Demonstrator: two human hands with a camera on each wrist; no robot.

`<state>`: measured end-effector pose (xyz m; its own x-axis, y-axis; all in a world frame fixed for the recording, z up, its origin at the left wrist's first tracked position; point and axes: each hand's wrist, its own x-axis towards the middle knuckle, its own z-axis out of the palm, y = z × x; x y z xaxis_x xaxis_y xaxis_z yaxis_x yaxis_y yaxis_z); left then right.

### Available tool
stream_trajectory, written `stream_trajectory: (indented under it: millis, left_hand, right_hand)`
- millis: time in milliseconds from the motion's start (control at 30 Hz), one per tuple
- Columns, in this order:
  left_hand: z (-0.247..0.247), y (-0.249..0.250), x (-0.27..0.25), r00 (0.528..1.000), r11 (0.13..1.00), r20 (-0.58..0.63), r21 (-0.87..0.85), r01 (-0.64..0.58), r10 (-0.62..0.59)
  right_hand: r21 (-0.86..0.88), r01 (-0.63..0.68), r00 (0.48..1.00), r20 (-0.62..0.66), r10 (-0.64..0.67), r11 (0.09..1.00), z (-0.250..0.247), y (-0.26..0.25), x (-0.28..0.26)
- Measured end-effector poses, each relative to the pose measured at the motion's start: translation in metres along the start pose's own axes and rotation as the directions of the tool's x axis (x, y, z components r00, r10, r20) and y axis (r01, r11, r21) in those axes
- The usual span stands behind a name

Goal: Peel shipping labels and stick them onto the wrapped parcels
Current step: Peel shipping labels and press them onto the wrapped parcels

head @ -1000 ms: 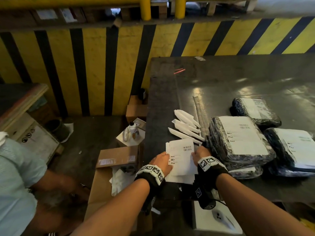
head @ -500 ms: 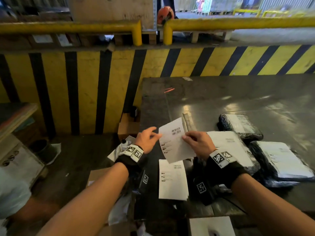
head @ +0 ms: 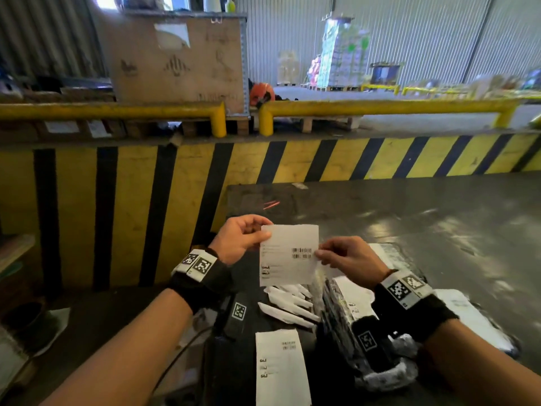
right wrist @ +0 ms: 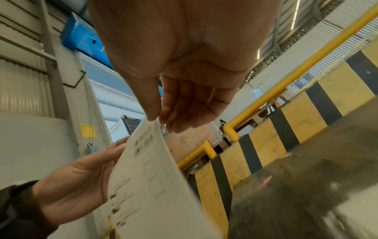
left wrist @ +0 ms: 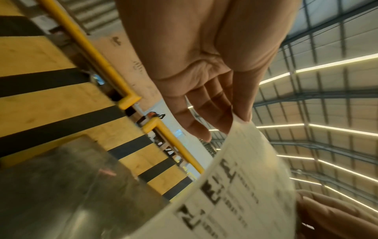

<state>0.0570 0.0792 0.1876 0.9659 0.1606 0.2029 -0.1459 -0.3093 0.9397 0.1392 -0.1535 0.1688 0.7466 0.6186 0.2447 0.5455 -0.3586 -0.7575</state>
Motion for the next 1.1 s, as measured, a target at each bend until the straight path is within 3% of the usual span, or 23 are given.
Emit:
stream_trajectory:
  millis: [167, 367, 867, 933, 1000, 1100]
  left_hand:
    - [-0.008, 0.036, 0.005, 0.992, 0.998, 0.103, 0.011, -0.069, 0.068]
    - [-0.012, 0.051, 0.007, 0.989, 0.995, 0.135, 0.062, -0.075, 0.066]
    - [-0.014, 0.051, 0.008, 0.986, 0.988, 0.154, 0.129, -0.083, 0.062]
    - [-0.01, 0.049, 0.01, 0.993, 0.977, 0.099, 0.197, -0.08, 0.061]
    - [-0.002, 0.045, 0.015, 0.992, 0.929, -0.056, 0.36, -0.083, 0.111]
    - [0.013, 0.051, 0.012, 0.935, 0.853, -0.254, 0.515, -0.087, 0.249]
  right_hand:
    - [-0.01, 0.088, 0.996, 0.001, -0.088, 0.996, -0.037, -0.027, 0.011]
    - [-0.016, 0.137, 0.988, 0.069, -0.135, 0.99, -0.049, -0.04, 0.012]
    - [-0.031, 0.111, 0.989, 0.104, -0.108, 0.993, -0.043, -0.047, 0.009]
    - [0.028, 0.114, 0.988, 0.105, -0.116, 0.993, -0.04, -0.049, 0.008]
    - [0.087, 0.122, 0.989, 0.076, -0.128, 0.989, -0.034, -0.051, 0.007]
    - [0.143, 0.136, 0.991, -0.032, -0.132, 0.98, -0.023, -0.052, 0.007]
